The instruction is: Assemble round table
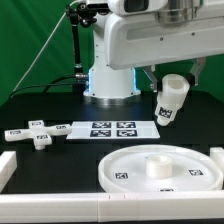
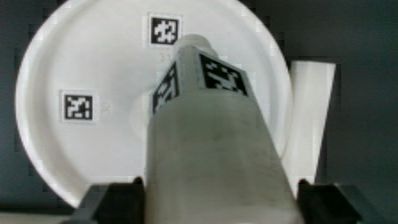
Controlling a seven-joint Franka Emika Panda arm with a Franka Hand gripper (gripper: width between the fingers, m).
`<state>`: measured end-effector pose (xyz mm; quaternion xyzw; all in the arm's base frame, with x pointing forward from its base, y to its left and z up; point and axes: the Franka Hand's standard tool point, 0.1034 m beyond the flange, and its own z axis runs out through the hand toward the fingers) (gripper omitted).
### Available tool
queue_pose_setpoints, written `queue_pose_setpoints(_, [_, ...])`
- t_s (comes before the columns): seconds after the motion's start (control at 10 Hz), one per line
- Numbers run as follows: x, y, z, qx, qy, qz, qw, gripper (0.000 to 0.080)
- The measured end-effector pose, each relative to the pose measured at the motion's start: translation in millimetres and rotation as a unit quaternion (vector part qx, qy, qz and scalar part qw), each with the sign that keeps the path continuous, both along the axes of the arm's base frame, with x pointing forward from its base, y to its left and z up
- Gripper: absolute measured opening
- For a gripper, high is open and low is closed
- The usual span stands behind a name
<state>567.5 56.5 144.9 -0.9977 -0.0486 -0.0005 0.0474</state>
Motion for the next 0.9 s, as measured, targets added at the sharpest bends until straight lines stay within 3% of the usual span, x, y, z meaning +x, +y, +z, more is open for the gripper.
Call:
queue_pose_setpoints(0.5, [4.0,-12.4,-12.3,-0.004,-0.150,-0.027,0.988,0.0411])
queue_pose_setpoints(0.9, [1.8,-10.6,-15.5,-0.005,-0.160,-0.027,0.987,0.0412])
